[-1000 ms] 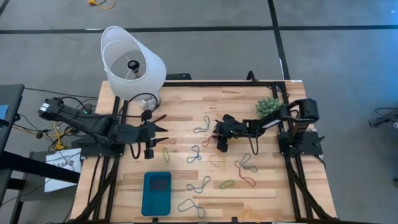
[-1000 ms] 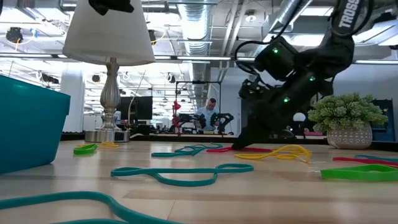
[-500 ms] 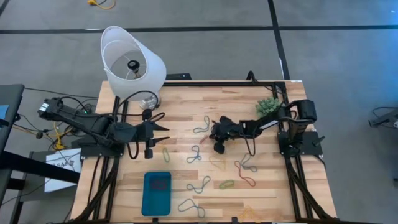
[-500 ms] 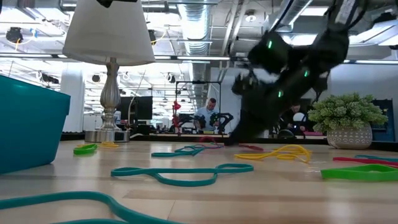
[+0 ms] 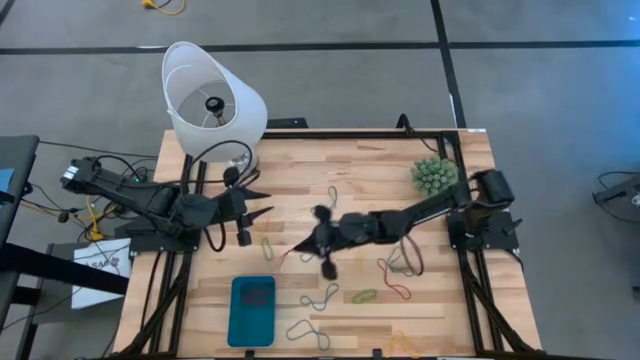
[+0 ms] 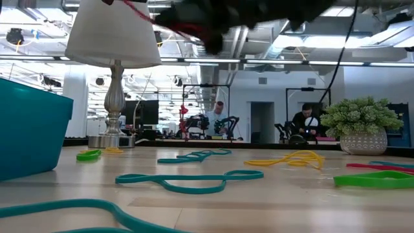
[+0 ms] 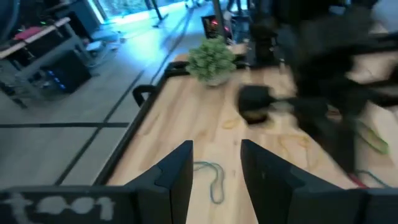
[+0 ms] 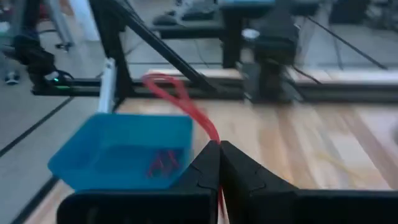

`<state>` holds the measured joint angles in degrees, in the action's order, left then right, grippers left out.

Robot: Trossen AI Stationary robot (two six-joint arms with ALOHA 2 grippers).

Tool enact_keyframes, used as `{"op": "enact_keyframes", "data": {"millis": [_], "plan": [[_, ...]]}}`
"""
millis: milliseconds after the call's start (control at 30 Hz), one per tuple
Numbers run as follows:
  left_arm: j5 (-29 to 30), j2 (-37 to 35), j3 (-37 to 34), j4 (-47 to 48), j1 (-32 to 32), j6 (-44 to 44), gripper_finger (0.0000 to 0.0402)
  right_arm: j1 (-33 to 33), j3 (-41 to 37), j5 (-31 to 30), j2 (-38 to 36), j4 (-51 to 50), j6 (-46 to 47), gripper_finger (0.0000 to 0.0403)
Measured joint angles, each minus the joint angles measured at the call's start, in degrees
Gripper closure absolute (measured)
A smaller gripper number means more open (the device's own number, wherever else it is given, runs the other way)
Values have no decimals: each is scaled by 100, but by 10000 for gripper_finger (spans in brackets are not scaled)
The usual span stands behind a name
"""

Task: Pick and place items into bin
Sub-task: Put the top red rubber band into the blue bin

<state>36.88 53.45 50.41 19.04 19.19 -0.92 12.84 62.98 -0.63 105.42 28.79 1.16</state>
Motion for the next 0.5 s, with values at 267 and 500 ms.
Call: {"op": "enact_keyframes", "data": {"millis": [267, 500], "plan": [[7, 0, 0, -10, -71, 115, 276, 482, 2010, 313, 1557, -131, -123, 403], [-43, 0, 0, 64, -71, 323, 276, 451, 3608, 519, 2837, -753, -117, 403]]}}
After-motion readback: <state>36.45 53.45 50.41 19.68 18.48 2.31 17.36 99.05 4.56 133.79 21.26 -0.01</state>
